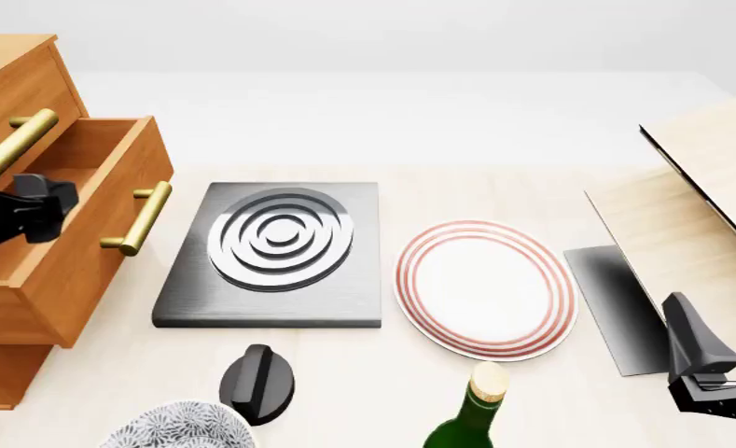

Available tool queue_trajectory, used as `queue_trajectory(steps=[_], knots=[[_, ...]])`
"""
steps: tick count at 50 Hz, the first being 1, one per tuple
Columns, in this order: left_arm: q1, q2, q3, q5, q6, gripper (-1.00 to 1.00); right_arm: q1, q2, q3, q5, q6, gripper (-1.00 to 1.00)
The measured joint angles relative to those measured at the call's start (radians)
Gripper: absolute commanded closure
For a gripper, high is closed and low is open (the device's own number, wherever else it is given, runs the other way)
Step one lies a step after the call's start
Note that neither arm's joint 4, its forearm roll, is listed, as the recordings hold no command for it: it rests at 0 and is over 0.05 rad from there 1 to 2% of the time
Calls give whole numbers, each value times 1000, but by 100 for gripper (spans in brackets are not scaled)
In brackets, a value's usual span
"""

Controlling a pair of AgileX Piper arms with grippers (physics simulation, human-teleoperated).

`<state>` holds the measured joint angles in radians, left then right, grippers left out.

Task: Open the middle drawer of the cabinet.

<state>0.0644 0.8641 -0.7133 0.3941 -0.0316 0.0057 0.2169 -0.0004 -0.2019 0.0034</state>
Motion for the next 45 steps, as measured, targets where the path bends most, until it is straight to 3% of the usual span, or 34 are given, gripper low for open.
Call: queue_trajectory(steps=[45], knots=[[8,59,55,-55,-7,-100,0,0,0,0,0,-100]])
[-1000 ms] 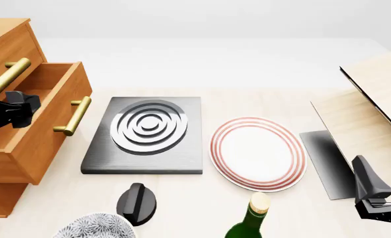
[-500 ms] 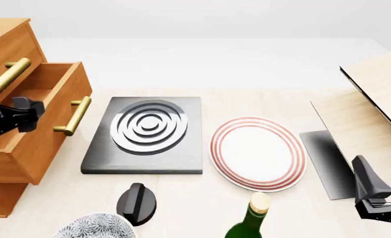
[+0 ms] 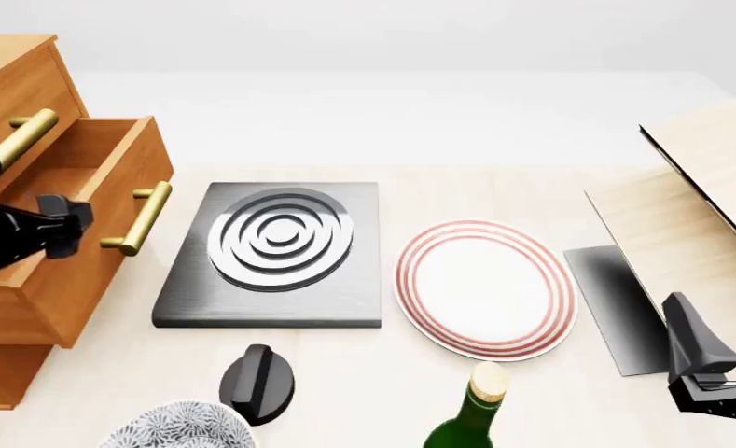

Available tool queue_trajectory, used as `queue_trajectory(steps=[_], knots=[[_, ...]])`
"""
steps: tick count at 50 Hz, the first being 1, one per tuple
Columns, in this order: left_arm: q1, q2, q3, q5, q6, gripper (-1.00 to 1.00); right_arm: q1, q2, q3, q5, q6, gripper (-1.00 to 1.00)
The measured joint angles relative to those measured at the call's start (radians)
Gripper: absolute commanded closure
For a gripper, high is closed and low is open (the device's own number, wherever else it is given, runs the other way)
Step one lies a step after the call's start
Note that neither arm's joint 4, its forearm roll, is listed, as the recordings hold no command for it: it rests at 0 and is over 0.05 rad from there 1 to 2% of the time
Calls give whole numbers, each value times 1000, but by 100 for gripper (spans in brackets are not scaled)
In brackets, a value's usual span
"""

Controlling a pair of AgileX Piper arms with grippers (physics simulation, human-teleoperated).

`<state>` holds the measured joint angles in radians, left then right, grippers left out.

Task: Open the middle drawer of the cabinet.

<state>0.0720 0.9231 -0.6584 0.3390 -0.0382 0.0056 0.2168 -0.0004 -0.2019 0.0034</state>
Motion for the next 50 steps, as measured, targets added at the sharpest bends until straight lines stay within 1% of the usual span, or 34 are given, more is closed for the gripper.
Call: queue_trajectory(steps=[50], knots=[[-13,59,34,-30,-18,-100,0,0,0,0,0,-100]])
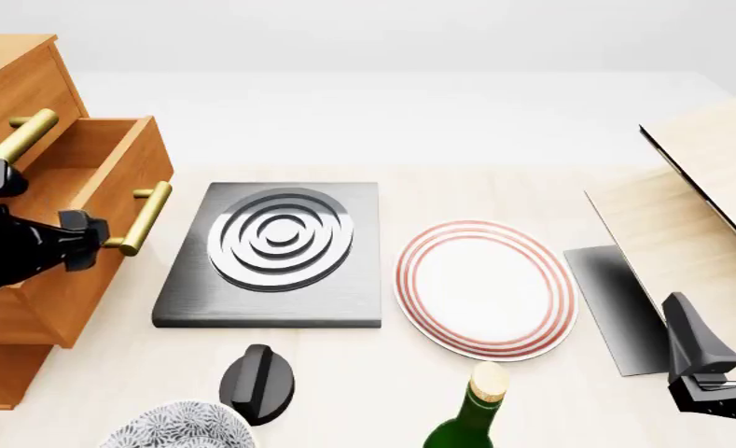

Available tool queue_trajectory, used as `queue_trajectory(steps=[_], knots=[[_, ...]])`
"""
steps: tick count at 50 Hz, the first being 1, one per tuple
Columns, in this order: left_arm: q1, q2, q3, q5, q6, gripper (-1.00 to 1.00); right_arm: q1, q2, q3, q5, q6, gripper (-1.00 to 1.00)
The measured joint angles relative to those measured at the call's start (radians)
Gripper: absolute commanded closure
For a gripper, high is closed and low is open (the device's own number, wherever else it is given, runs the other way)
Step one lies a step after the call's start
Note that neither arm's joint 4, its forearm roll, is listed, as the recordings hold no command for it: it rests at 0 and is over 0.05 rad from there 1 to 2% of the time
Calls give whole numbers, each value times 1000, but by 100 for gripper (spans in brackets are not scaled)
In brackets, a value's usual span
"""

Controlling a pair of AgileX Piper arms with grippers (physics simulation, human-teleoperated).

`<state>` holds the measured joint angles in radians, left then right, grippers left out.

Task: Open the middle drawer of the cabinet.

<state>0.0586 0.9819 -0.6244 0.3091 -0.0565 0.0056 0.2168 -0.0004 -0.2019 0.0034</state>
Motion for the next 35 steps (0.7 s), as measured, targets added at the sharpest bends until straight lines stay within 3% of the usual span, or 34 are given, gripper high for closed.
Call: queue_trajectory(steps=[35], knots=[[-60,32,4,-14,-30,-100,0,0,0,0,0,-100]])
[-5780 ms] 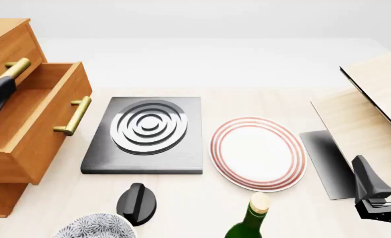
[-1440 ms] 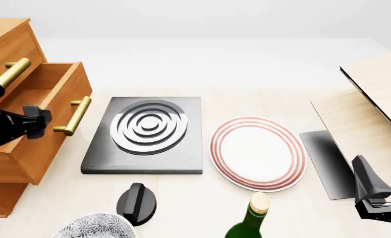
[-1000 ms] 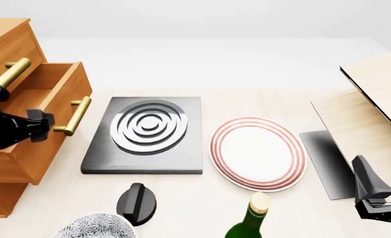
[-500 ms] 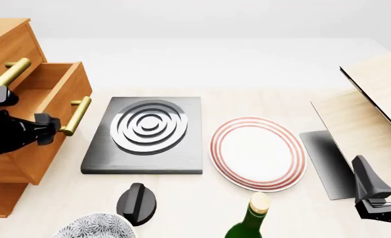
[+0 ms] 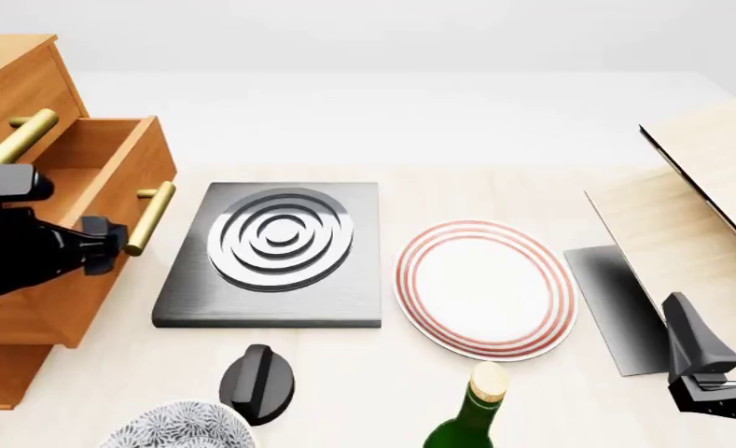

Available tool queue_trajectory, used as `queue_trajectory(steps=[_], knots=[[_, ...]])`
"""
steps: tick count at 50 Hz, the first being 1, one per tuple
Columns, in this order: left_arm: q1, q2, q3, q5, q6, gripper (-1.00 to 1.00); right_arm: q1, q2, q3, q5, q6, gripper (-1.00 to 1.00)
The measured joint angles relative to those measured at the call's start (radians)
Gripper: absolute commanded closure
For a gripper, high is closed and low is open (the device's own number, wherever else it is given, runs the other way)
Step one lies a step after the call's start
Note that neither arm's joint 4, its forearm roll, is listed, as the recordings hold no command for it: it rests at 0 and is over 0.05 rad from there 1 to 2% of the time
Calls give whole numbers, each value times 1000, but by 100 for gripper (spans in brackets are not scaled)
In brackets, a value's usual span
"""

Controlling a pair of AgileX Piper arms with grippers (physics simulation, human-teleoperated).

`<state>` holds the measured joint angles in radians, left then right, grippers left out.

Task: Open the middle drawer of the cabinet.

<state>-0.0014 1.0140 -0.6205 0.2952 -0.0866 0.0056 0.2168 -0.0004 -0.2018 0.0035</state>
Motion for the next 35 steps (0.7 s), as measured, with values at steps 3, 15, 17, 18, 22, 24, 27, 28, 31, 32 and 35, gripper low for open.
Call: queue_trajectory(steps=[3,15,17,18,22,24,27,28,31,32,35], knots=[[-6,1,0,-1,-2,-100,0,0,0,0,0,-100],[-34,19,11,-9,-13,-100,0,0,0,0,0,-100],[-39,23,15,-12,-14,-100,0,0,0,0,0,-100],[-42,24,16,-12,-15,-100,0,0,0,0,0,-100],[-53,23,15,-11,-25,-100,0,0,0,0,0,-100],[-58,23,15,-11,-28,-100,0,0,0,0,0,-100],[-68,23,15,-11,-34,-100,0,0,0,0,0,-100],[-71,23,15,-11,-37,-100,0,0,0,0,0,-100],[-82,24,14,-11,-44,-100,0,0,0,0,0,-100],[-86,24,14,-11,-47,-100,0,0,0,0,0,-100],[-99,26,12,-11,-52,-100,0,0,0,0,0,-100]])
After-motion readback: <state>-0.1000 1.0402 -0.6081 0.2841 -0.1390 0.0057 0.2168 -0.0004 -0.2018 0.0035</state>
